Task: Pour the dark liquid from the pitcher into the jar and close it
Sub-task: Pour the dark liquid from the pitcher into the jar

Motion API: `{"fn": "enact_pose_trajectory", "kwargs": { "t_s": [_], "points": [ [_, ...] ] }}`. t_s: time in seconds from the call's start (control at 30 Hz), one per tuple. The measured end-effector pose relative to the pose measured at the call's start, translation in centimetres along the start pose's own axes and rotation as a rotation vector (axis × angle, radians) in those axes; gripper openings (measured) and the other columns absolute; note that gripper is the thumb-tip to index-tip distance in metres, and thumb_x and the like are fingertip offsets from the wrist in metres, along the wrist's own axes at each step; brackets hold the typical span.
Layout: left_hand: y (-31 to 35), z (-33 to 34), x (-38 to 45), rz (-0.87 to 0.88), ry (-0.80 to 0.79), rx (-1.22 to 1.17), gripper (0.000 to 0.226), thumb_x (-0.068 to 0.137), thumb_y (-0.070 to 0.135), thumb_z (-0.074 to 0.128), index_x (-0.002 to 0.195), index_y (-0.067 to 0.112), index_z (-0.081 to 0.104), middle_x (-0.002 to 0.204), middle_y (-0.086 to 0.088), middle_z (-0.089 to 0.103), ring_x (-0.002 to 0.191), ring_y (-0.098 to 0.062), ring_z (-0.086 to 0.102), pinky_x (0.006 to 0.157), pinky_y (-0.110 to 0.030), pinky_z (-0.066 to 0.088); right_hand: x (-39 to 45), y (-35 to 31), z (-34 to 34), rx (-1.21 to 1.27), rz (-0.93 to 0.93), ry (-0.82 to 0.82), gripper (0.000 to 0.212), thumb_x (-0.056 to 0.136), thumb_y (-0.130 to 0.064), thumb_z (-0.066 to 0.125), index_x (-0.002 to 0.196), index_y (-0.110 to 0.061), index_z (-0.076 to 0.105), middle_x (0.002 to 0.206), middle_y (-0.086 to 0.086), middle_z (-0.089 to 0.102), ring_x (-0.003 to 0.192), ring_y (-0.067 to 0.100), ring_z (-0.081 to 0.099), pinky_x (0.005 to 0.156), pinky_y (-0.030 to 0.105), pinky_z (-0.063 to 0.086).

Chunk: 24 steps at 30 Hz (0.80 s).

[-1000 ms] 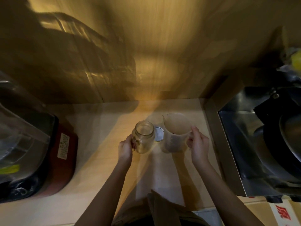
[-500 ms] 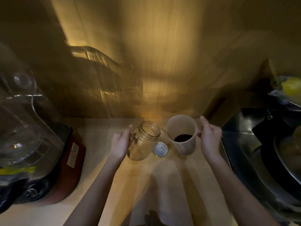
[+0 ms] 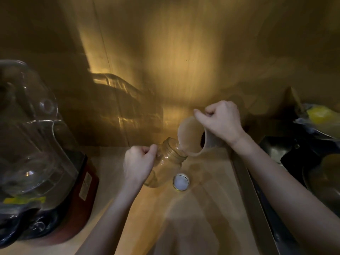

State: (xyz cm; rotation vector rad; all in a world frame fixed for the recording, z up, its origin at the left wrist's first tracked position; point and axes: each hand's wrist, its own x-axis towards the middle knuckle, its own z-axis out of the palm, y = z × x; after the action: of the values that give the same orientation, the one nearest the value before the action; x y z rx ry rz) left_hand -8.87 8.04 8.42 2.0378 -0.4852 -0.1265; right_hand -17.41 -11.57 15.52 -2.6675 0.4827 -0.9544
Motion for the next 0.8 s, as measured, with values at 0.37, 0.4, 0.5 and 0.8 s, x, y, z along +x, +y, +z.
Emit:
{"fn": "enact_pose_trajectory", "kwargs": {
  "t_s": [0.37, 0.4, 0.5, 0.8],
  "points": [
    [1.6, 0.7, -0.3, -0.022, 0.07, -0.066, 0.051, 0.08, 0.025, 0.052, 0.034, 0.015, 0.032, 0.04, -0.005, 0.031, 0.045, -0.026, 0.033, 0.054, -0.035, 0.034, 2.9, -2.2, -0.6, -0.177, -0.258, 0.102, 0.049, 0.074, -0.026, 0.038, 0.031, -0.007, 0.053, 0.026, 0.001, 0.034, 0.026, 0.017, 0.03, 0.036, 0.017, 0.026],
    [1.8, 0.7, -0.3, -0.025, 0.067, -0.058, 0.051, 0.08, 0.025, 0.052, 0.035, 0.014, 0.032, 0.041, -0.006, 0.031, 0.047, -0.028, 0.034, 0.054, -0.035, 0.034, 2.9, -2.4, -0.6, -0.198, -0.281, 0.125, 0.048, 0.074, -0.025, 0.04, 0.031, -0.007, 0.052, 0.026, 0.0, 0.033, 0.025, 0.017, 0.029, 0.037, 0.015, 0.022],
    [2.2, 0.8, -0.3, -0.042, 0.06, -0.036, 0.052, 0.08, 0.024, 0.05, 0.035, 0.012, 0.029, 0.041, -0.006, 0.029, 0.049, -0.029, 0.033, 0.055, -0.035, 0.032, 2.9, -3.0, -0.2, -0.255, -0.352, 0.151, 0.046, 0.073, -0.023, 0.042, 0.03, -0.009, 0.051, 0.024, 0.005, 0.036, 0.022, 0.021, 0.034, 0.04, 0.015, 0.019],
    [2.7, 1.0, -0.1, -0.077, 0.075, -0.017, 0.05, 0.081, 0.023, 0.047, 0.036, 0.01, 0.029, 0.042, -0.006, 0.031, 0.055, -0.032, 0.037, 0.057, -0.036, 0.032, 3.6, -3.8, -0.2, -0.297, -0.409, 0.135, 0.047, 0.072, -0.021, 0.043, 0.028, -0.009, 0.048, 0.023, 0.002, 0.033, 0.021, 0.019, 0.033, 0.046, 0.01, 0.009]
  ]
}}
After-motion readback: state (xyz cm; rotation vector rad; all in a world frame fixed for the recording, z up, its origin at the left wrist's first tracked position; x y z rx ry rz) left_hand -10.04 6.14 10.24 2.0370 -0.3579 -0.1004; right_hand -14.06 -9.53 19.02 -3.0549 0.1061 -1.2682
